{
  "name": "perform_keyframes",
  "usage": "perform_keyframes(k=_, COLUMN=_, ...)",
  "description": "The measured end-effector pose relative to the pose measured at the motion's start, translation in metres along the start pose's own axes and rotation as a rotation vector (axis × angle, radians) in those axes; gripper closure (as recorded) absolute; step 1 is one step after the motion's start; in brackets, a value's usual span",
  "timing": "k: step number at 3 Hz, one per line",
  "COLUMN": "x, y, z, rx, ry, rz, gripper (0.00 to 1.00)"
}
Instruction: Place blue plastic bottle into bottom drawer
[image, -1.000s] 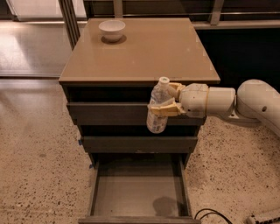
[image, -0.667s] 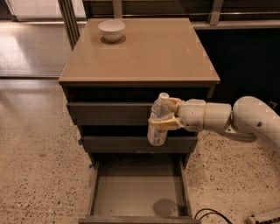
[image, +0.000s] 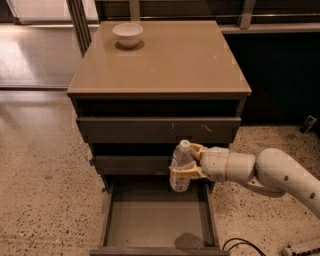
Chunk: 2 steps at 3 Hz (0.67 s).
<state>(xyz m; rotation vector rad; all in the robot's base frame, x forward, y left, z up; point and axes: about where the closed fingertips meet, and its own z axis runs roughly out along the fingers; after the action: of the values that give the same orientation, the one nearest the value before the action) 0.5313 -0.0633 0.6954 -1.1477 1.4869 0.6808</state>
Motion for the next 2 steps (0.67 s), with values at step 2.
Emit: perform_keyframes(k=2, x=0.0398, y=0.0158, z=0.0077, rx=0.052, ry=0.013, rz=-0.018, gripper=1.00)
